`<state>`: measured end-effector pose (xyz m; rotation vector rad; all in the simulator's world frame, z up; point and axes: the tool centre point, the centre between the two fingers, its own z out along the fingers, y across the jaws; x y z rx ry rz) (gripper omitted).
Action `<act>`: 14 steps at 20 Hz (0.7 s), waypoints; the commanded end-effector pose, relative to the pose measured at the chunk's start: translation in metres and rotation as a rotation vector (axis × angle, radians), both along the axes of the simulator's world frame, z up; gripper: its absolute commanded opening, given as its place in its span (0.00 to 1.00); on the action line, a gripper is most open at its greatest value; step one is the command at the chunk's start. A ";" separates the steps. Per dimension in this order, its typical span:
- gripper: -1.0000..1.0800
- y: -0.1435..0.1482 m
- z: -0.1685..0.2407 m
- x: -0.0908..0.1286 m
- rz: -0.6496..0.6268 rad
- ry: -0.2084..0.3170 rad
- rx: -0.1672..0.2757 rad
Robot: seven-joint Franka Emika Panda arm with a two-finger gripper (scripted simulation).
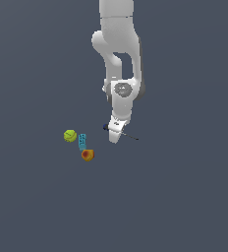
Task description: Pick up a designated object from a clutter of objects.
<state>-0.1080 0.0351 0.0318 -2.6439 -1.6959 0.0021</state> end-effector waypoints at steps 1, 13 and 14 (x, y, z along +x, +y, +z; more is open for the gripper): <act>0.00 0.001 0.011 0.003 0.000 -0.001 0.000; 0.00 0.013 0.098 0.028 0.002 -0.001 0.001; 0.00 0.014 0.107 0.031 0.002 -0.001 0.002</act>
